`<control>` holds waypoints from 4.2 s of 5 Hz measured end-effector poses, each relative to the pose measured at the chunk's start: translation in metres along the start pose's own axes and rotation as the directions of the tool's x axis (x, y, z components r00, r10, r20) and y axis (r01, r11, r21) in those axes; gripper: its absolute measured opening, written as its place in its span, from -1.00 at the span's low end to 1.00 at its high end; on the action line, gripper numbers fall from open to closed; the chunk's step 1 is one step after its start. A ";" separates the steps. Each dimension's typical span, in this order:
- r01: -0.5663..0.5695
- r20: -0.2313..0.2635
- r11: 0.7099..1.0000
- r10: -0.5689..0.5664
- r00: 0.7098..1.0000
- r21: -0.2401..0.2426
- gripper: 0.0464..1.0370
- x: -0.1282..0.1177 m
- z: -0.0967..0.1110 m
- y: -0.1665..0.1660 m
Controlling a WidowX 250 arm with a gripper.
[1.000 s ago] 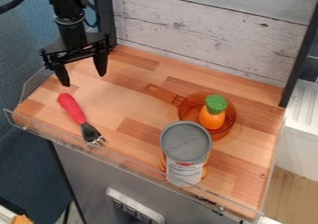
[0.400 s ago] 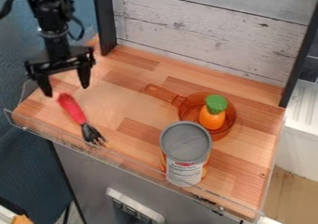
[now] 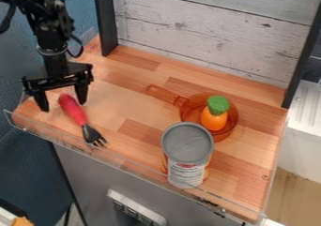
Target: Move the red fork above the orange pan
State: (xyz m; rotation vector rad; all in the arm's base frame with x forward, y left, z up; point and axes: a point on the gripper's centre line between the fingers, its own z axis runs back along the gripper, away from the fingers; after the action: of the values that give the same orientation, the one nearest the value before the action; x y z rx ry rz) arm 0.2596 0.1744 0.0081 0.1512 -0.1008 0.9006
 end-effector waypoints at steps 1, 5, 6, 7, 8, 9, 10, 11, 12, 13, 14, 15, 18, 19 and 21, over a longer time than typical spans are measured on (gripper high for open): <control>0.014 -0.019 1.000 -0.014 1.000 0.001 0.92 -0.006 -0.005 -0.001; -0.007 -0.030 1.000 0.006 1.000 -0.012 -0.16 -0.014 -0.009 -0.009; -0.030 -0.069 1.000 0.030 0.997 -0.005 -0.17 -0.009 -0.007 -0.012; -0.097 -0.113 0.995 0.094 0.989 -0.018 -0.21 0.003 0.005 -0.010; -0.189 -0.131 0.982 0.188 0.973 0.001 -0.21 0.010 0.019 -0.011; -0.291 -0.183 0.957 0.284 0.941 -0.013 -0.21 0.013 0.043 -0.020; -0.437 -0.189 0.899 0.428 0.884 -0.010 -0.21 0.003 0.064 -0.043; -0.502 -0.217 0.865 0.485 0.847 -0.027 -0.21 0.001 0.086 -0.071; -0.550 -0.229 0.835 0.530 0.816 -0.026 -0.21 -0.001 0.094 -0.100; -0.560 -0.229 0.828 0.538 0.811 -0.037 -0.21 -0.009 0.098 -0.131; -0.569 -0.244 0.822 0.546 0.801 -0.030 -0.22 -0.018 0.092 -0.155; -0.589 -0.241 0.808 0.564 0.790 -0.037 -0.22 -0.023 0.081 -0.174; -0.600 -0.208 0.800 0.587 0.783 0.002 -0.22 -0.039 0.038 -0.219; -0.608 -0.171 0.793 0.595 0.785 -0.031 -0.22 -0.037 0.030 -0.226; -0.618 -0.165 0.786 0.609 0.776 -0.009 0.33 -0.038 0.016 -0.228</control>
State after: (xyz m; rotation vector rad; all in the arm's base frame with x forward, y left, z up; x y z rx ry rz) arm 0.4149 0.0025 -0.0021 -0.0189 -0.0316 1.5660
